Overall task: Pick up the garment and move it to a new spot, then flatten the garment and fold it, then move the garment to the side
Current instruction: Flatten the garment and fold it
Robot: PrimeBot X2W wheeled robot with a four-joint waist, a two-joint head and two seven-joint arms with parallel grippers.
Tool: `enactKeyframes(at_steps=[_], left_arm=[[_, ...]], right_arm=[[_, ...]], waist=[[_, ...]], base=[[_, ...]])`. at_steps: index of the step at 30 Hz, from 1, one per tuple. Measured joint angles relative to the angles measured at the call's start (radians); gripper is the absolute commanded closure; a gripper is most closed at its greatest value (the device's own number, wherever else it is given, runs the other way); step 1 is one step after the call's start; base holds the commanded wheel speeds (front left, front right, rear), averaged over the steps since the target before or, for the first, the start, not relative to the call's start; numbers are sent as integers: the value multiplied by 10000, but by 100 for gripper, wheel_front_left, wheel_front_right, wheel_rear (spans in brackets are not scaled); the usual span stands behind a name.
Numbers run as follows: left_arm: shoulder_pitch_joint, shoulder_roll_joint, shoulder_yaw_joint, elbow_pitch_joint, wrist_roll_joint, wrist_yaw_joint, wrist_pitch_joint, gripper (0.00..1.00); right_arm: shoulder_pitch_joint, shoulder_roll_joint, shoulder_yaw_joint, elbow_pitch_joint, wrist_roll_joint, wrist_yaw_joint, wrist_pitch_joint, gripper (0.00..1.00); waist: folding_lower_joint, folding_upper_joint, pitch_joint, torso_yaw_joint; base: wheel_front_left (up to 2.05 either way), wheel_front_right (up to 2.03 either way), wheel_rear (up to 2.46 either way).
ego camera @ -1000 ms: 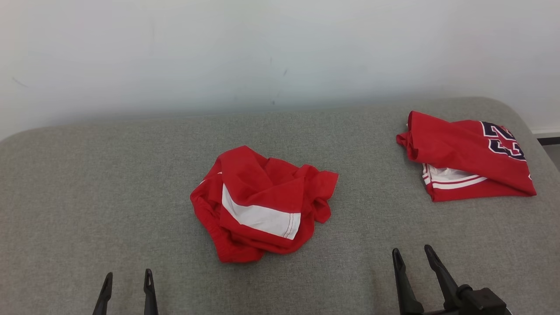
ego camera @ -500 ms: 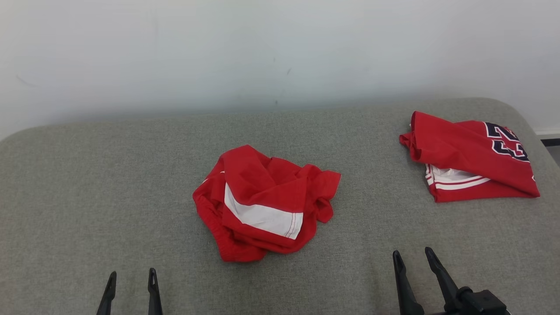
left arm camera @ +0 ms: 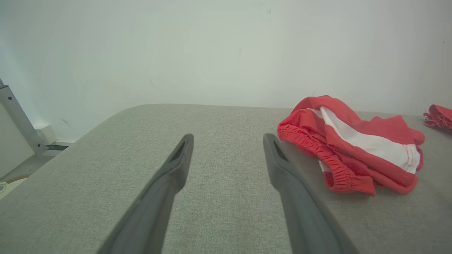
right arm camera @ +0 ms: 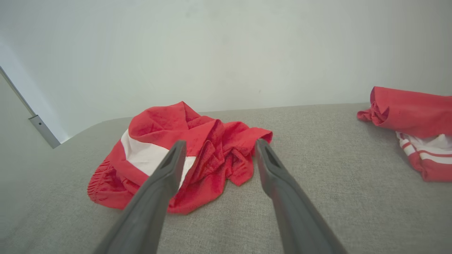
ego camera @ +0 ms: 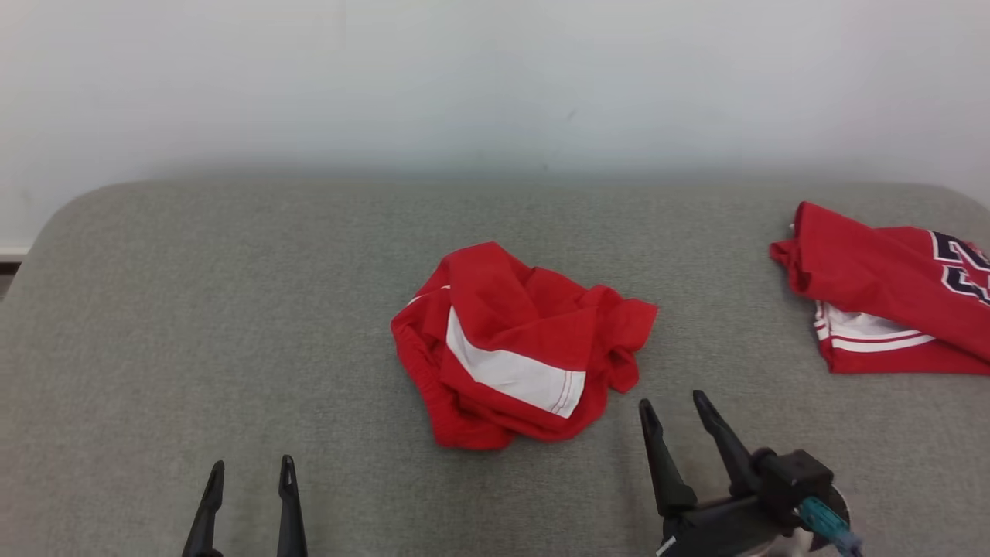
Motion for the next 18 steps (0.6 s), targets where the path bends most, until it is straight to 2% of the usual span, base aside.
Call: enactKeyframes(at_steps=[13,14,15,16,18], left_arm=[[-781,-2,-639,343,-221,-86,0,0],[-861,-2,-667,360,-253,-86,0,0],[-926,-4,-715,384,-270,-88,0,0],[-989,-4,-731,412,-276,-90,0,0],[-1026,-4,-736,462,-280,-92,0,0]], right_arm=[[-3009,4,1030,4228,1208,0,0,0],[-3098,2,1043,4345,1283,0,-2,6],[-3206,-2,1076,4481,1285,0,-2,23],[-3275,-4,1122,4529,1313,0,-2,100],[-3406,-2,1285,4761,1536,0,-2,100]], waist=[[2,1,547,1223],[2,1,600,1309],[2,1,650,1390],[1,0,697,1467],[2,1,784,1606]], base=[[0,0,0],[0,0,0],[0,0,0],[0,0,0],[0,0,0]])
